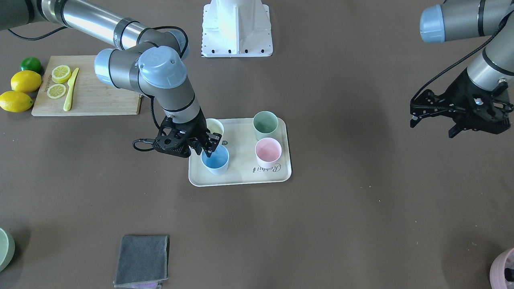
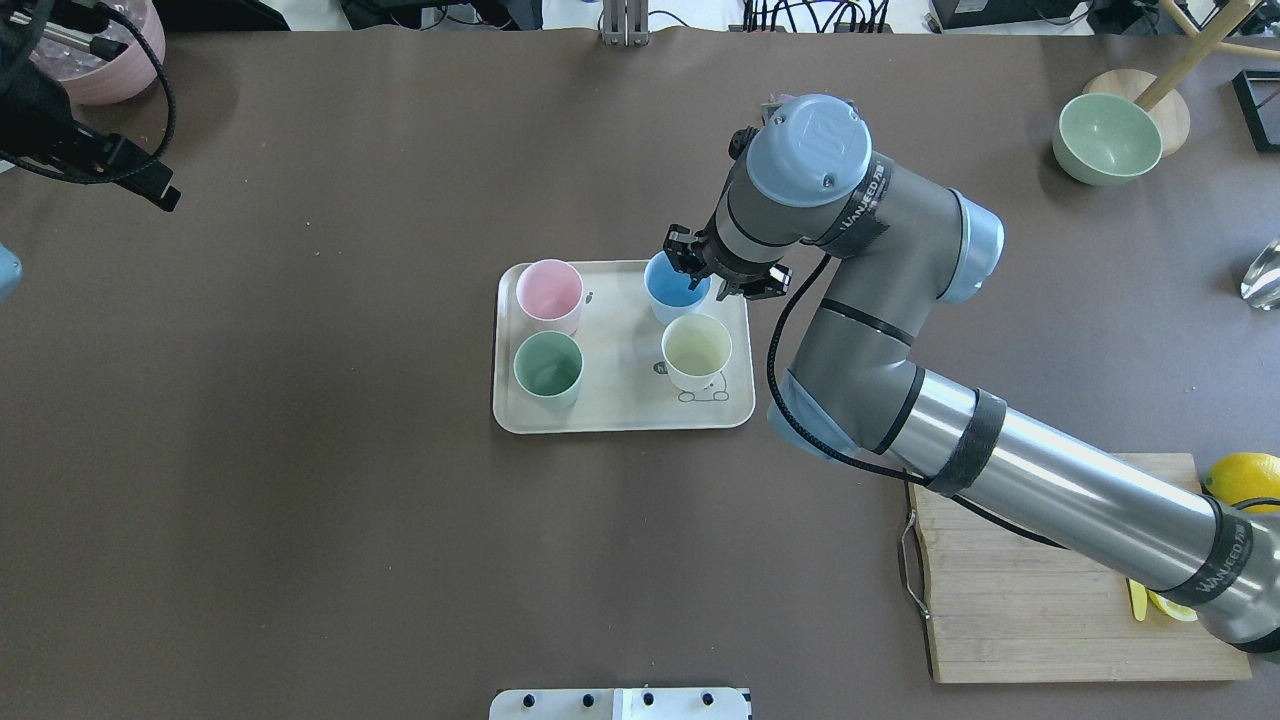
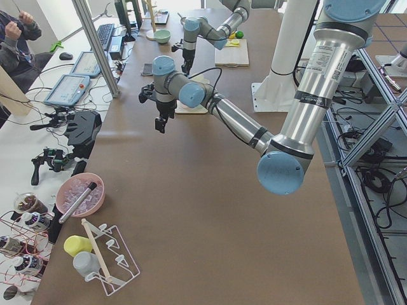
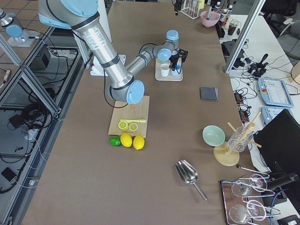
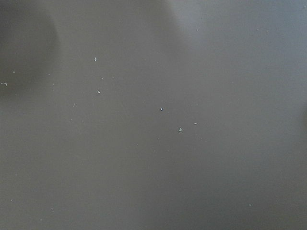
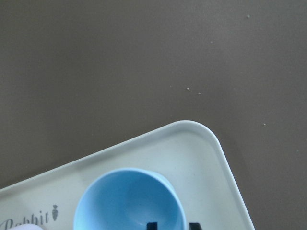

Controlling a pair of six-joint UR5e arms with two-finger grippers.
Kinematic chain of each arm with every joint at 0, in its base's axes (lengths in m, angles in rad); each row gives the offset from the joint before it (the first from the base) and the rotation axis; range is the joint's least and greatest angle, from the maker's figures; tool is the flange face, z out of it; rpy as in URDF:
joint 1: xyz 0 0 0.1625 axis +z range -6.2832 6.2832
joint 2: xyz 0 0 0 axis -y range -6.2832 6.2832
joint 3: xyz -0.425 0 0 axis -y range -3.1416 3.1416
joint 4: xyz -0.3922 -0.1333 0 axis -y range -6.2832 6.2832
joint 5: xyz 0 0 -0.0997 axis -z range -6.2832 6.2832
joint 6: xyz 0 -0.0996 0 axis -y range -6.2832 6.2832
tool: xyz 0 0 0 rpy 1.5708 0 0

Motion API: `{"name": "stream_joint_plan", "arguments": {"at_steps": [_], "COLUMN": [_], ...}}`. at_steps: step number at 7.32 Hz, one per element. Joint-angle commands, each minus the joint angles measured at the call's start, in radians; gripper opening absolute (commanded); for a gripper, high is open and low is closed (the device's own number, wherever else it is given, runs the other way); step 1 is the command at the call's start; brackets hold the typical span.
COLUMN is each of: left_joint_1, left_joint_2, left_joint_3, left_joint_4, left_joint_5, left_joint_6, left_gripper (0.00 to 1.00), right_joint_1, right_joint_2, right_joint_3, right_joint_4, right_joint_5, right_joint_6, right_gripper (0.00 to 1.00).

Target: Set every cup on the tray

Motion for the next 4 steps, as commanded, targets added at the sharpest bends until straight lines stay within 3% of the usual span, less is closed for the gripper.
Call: {"name": "stream_joint_plan", "arguments": {"at_steps": [1,2,4], "left_joint_1": [0.001,-0.004,-0.103], "left_joint_2": [0.001,0.001,0.106], "left_joint_3": [0.004,0.005,-0.005], "left_joint_4": [-0.002,0.001,-0.003], "left_joint_5": [0.000,-0.001,-0.003], "left_joint_6": [0.002,0.002,0.021], "left_gripper": [0.99,0.99,0.99], "right_joint_1": [0.050,0.099,0.226], "right_joint_2": [0.006,0.001,-0.078], "right_joint_3": [0.000,0.003,0.020], "right_joint_4": [-0.004,-0.009,-0.015], "right_joint_5": [0.016,0.077,0.155], "right_joint_6": [-0.037,-0.090,-0.293], "right_gripper": [1.00,1.00,1.00]}}
